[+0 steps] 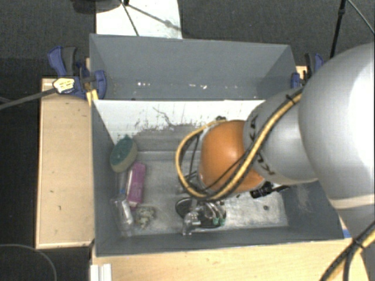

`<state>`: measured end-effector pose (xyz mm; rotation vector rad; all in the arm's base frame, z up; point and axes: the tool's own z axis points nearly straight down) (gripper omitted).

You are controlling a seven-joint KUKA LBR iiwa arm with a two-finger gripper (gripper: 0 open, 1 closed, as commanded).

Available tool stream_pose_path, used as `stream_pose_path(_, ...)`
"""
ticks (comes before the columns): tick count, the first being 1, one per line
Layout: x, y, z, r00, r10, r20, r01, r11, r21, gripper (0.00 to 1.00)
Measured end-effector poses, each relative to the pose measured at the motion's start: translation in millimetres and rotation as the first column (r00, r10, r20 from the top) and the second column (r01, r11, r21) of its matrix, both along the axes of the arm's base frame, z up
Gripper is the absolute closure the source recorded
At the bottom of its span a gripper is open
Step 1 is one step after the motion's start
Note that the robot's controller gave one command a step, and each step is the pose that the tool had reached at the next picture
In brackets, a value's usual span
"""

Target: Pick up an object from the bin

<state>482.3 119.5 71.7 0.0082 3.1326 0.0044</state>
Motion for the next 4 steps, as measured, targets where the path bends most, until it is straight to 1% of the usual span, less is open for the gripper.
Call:
stream_pose_path(1,-0.1,-31,1,0.992,-0.13,-0.004,0.13,0.992,0.001,0.0)
stream_pose_path(2,2.0,-31,2,0.991,-0.134,0.002,0.134,0.991,0.003,1.0)
stream_pose_path(3,2.6,-31,16,0.991,-0.136,-0.006,0.136,0.991,-0.001,1.0)
stream_pose_path(4,3.2,-31,29,0.99,-0.139,-0.005,0.139,0.99,-0.001,1.0)
